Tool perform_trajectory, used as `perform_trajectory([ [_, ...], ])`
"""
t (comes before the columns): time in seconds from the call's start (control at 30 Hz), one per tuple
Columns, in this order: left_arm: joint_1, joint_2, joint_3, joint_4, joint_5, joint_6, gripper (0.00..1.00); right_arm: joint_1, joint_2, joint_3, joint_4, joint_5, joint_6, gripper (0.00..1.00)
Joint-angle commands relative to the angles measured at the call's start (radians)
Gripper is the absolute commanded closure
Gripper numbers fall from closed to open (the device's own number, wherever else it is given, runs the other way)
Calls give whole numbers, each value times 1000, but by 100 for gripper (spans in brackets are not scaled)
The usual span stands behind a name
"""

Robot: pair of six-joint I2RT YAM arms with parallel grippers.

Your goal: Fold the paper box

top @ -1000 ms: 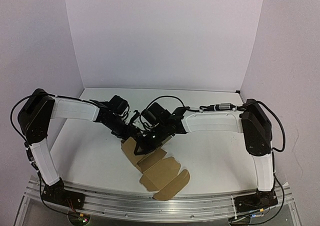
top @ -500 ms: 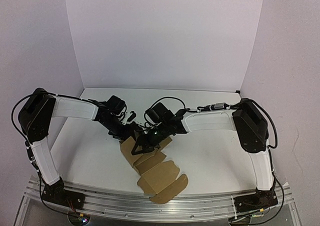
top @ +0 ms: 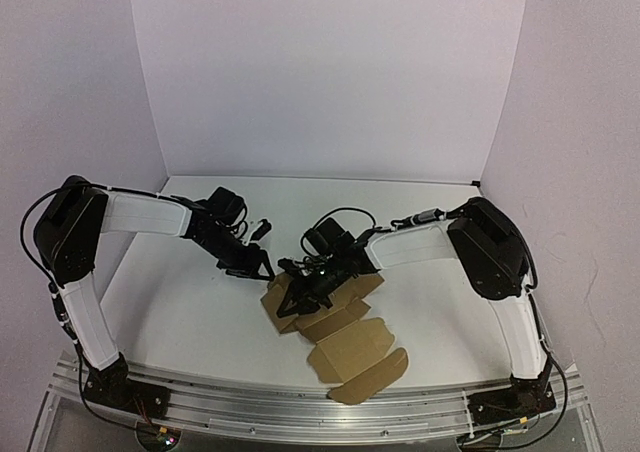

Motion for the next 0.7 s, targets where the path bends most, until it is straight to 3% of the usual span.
perform_trajectory([
  [0.0, 0, -65, 29, 24, 76, 108, 44, -9, 22, -42, -11, -5, 21, 96],
  [0.13, 0, -181, -51, 147, 173, 453, 45, -20, 11, -66, 28, -34, 34, 96],
  [0.3, 0, -384, -250, 187, 381, 1122, 41, -21, -21, -68, 52, -63, 44, 96],
  [0.4, -6, -464, -371, 171, 433, 1480, 32, -21, -38, -66, 63, -70, 54, 96],
  [0.47, -27, -487, -430, 205, 414, 1579, 28, -21, -47, -62, 75, -84, 70, 96],
  [0.67, -72, -490, -559, 464, 287, 1661, 19, -21, -99, -73, 121, -140, 122, 96],
])
